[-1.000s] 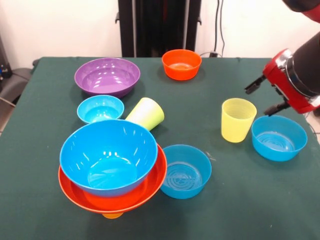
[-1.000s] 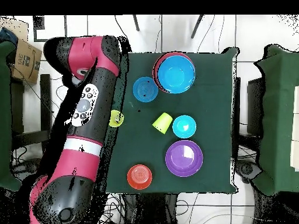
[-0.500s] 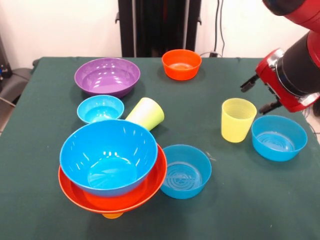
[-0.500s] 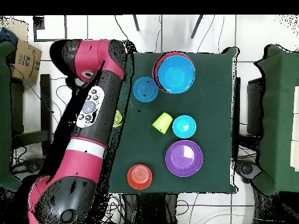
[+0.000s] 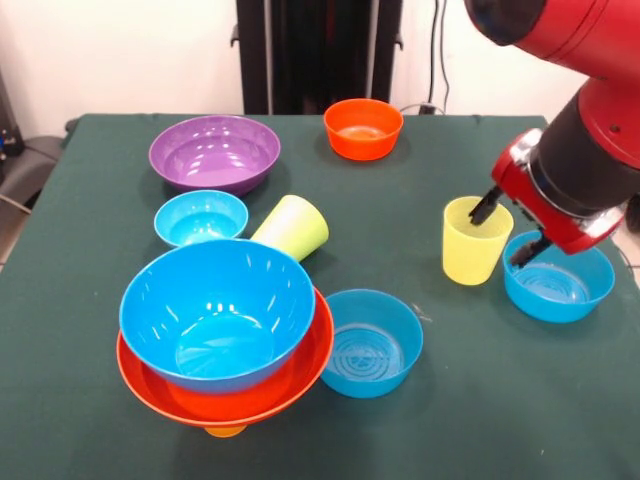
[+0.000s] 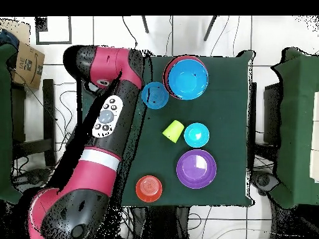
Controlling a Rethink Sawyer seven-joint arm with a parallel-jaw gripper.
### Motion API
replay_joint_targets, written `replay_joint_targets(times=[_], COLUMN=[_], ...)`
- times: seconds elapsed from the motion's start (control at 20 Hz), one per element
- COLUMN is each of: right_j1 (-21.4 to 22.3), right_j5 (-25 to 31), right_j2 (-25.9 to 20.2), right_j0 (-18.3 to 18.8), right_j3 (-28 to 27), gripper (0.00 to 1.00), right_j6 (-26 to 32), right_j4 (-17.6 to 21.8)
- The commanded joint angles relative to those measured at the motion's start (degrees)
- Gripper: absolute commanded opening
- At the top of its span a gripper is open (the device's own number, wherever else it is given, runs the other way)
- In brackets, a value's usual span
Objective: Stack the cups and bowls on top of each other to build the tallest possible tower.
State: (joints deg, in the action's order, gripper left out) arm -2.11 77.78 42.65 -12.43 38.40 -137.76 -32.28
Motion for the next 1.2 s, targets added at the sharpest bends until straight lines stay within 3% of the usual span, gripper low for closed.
replay_joint_targets(times=[0.05,0.2,0.45,0.95,1.2], right_j1=[-0.2,-0.5,-0.4,1.9,2.6], right_j5=[-3.6,-3.8,-4.8,0.0,2.2], right_j2=[-1.0,2.4,3.0,0.4,0.5], right_j0=[0.4,-0.2,0.1,-1.2,-1.3], right_j3=[4.2,5.5,8.7,13.8,12.7], gripper=[1.0,1.0,1.0,1.0,1.0], right_j6=[-12.9,-15.4,-14.1,-13.7,-12.9], right_j4=[3.9,5.7,6.3,2.6,2.2])
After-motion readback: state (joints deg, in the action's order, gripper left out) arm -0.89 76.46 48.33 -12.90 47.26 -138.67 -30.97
